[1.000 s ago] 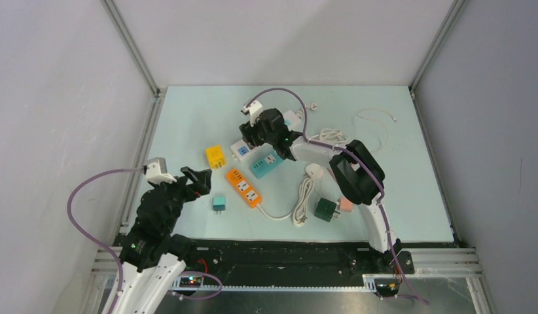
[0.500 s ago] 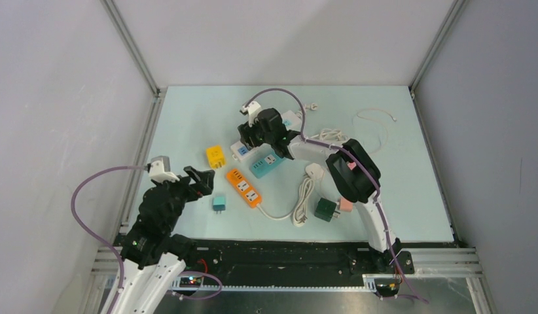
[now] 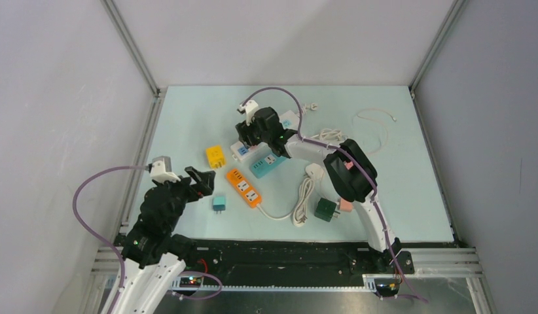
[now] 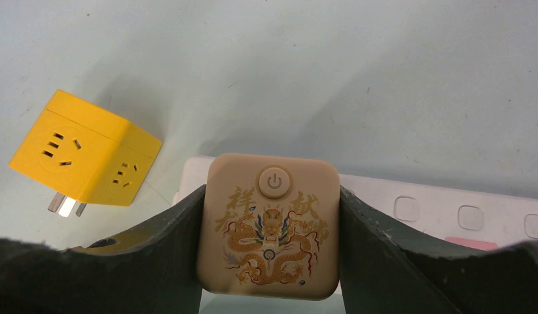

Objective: Insert the plug
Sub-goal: Insert the plug into the socket.

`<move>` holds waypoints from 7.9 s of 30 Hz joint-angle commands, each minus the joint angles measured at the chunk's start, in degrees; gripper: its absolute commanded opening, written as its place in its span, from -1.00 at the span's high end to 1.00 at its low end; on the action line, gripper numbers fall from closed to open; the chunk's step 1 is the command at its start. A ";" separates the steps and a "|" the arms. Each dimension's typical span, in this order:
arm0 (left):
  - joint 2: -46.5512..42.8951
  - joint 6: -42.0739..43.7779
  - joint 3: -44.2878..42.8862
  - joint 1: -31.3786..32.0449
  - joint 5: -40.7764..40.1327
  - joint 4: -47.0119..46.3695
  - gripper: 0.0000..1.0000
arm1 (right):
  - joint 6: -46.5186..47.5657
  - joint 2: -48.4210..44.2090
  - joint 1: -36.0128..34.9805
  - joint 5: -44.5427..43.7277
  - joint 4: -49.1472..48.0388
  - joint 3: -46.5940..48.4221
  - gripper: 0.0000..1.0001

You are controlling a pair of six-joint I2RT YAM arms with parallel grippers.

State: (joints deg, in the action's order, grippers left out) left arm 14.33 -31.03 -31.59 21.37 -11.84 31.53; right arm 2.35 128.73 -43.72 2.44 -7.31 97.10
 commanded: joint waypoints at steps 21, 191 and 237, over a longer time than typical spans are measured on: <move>-0.11 0.77 0.12 -0.25 -0.29 -0.36 -0.99 | -1.22 -3.17 0.29 -0.80 2.40 -2.52 1.00; -5.92 0.04 0.92 -0.26 -1.79 1.43 -0.99 | -13.10 -1.89 -3.67 -10.40 20.57 -2.00 1.00; -5.72 -0.09 0.99 -0.25 -1.83 1.39 -0.99 | -19.61 2.10 -9.84 -12.52 27.27 -2.78 1.00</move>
State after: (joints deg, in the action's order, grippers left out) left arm 8.93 -31.05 -30.74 21.37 -13.32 33.74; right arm -12.23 126.74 -50.65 -17.56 7.60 97.91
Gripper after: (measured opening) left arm 0.996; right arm 0.628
